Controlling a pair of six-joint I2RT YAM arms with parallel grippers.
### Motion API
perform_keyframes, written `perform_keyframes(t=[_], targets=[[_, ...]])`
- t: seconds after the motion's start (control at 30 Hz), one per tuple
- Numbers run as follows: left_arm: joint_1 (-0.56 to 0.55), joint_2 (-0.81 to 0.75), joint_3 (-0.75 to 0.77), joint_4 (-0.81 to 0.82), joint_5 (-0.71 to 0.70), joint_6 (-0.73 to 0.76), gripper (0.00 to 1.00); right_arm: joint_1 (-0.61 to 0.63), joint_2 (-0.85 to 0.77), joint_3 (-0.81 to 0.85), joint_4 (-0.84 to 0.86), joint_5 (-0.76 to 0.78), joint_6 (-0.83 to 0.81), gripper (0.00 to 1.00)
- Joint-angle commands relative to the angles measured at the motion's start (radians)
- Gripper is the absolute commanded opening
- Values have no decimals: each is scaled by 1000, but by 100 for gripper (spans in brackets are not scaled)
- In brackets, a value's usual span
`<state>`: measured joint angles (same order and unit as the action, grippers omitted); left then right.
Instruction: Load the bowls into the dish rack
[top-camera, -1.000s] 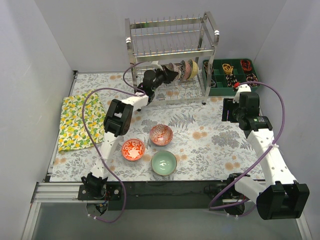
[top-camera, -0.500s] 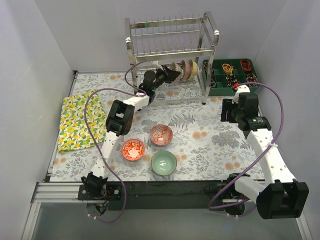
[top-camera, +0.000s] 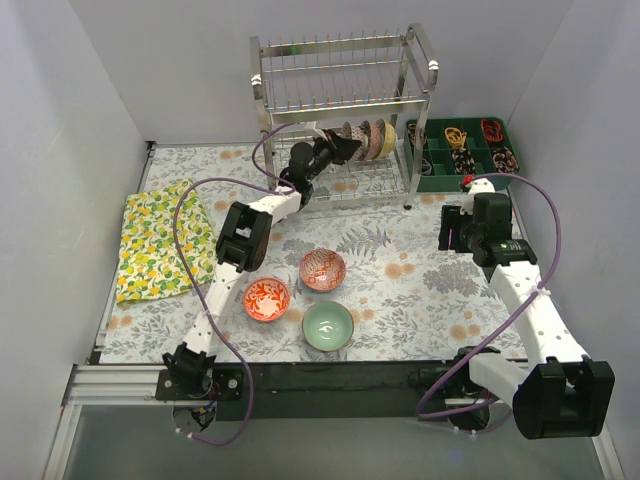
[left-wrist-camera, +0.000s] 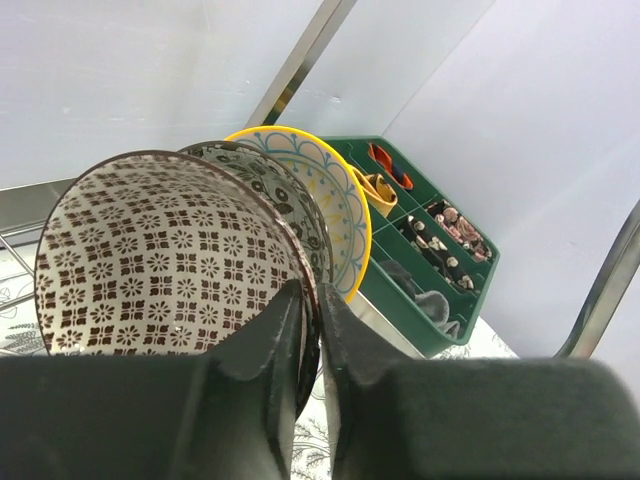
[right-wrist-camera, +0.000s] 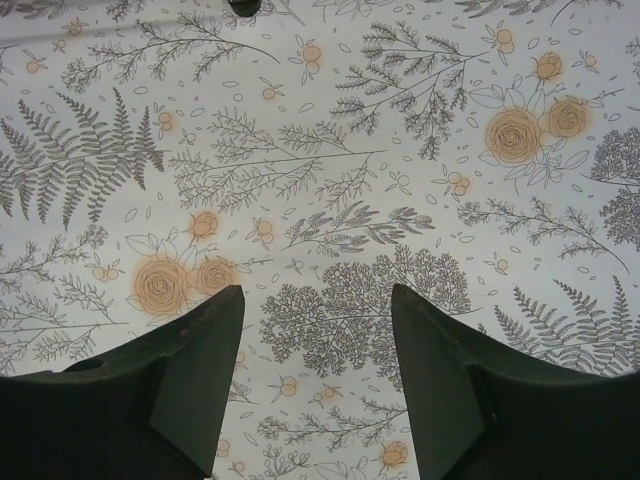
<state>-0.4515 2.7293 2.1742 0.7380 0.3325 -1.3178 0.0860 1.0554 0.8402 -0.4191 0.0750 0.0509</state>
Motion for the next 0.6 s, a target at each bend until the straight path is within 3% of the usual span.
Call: perform_keyframes(t=[0.0, 0.23, 0.27, 0.3, 0.57], targets=[[34, 33, 26, -45, -3, -41, 15, -3, -25, -12, 40, -4, 12, 68], [74, 35, -5, -40, 79, -67, 20, -2, -41, -38, 48, -7, 12, 68], [76, 29, -13, -34, 76, -70, 30, -2, -43, -41, 48, -14, 13, 68], [77, 26, -22, -32, 70, -80, 32, -3, -44, -44, 49, -15, 12, 68], [74, 4, -13, -31, 43, -98, 36, -3, -44, -32, 46, -12, 6, 68]])
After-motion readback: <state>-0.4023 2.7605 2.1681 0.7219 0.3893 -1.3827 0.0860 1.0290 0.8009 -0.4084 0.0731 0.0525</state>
